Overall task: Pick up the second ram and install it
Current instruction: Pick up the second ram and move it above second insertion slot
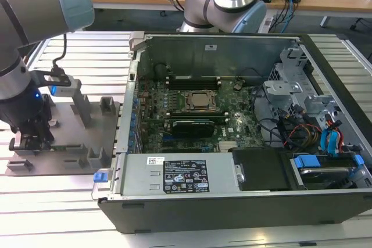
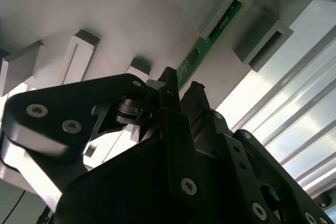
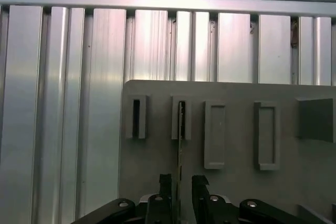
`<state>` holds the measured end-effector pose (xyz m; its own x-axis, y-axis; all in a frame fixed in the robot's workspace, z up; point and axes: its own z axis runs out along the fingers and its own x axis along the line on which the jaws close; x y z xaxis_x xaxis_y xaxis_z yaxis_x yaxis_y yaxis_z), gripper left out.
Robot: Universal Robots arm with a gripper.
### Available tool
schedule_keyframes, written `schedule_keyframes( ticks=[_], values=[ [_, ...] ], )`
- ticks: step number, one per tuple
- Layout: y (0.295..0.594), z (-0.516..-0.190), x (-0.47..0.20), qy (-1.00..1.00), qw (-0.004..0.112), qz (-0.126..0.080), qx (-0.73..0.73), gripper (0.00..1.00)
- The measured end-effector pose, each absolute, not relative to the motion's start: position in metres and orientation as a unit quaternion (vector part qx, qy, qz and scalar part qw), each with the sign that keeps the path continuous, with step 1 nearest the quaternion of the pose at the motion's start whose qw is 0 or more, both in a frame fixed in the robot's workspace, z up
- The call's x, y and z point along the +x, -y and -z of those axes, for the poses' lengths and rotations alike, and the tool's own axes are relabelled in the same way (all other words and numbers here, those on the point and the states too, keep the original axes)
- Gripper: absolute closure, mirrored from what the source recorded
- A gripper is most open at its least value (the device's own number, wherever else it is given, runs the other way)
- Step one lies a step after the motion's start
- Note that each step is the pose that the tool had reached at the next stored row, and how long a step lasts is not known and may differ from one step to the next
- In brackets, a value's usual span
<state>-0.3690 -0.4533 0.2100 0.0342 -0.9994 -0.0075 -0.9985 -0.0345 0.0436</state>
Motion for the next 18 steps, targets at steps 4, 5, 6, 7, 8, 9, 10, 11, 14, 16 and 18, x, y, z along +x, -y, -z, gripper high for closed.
schedule_keyframes(
  ticks=[4,5,6,7,8,9,10,11,14,16,18],
  values=[
    [0.4535,-0.2010,-0.3689,0.695,0.013,0.018,0.719,0.70],
    [0.4535,-0.2010,-0.3689,0.695,0.013,0.018,0.719,0.70],
    [0.4535,-0.2009,-0.3689,0.695,0.013,0.018,0.719,0.70],
    [0.4535,-0.2009,-0.3689,0.695,0.013,0.018,0.719,0.70],
    [0.4535,-0.2009,-0.3689,0.695,0.013,0.018,0.719,0.78],
    [0.4534,-0.2009,-0.3689,0.695,0.013,0.018,0.719,0.85],
    [0.4534,-0.2009,-0.3689,0.695,0.013,0.018,0.719,0.86],
    [0.4534,-0.2009,-0.3689,0.695,0.013,0.018,0.719,0.86],
    [0.4534,-0.2009,-0.3689,0.695,0.013,0.018,0.719,0.86],
    [0.4535,-0.2009,-0.3689,0.695,0.013,0.018,0.719,0.86],
    [0.4535,-0.2008,-0.3688,0.698,0.015,0.016,0.716,0.86]
  ],
)
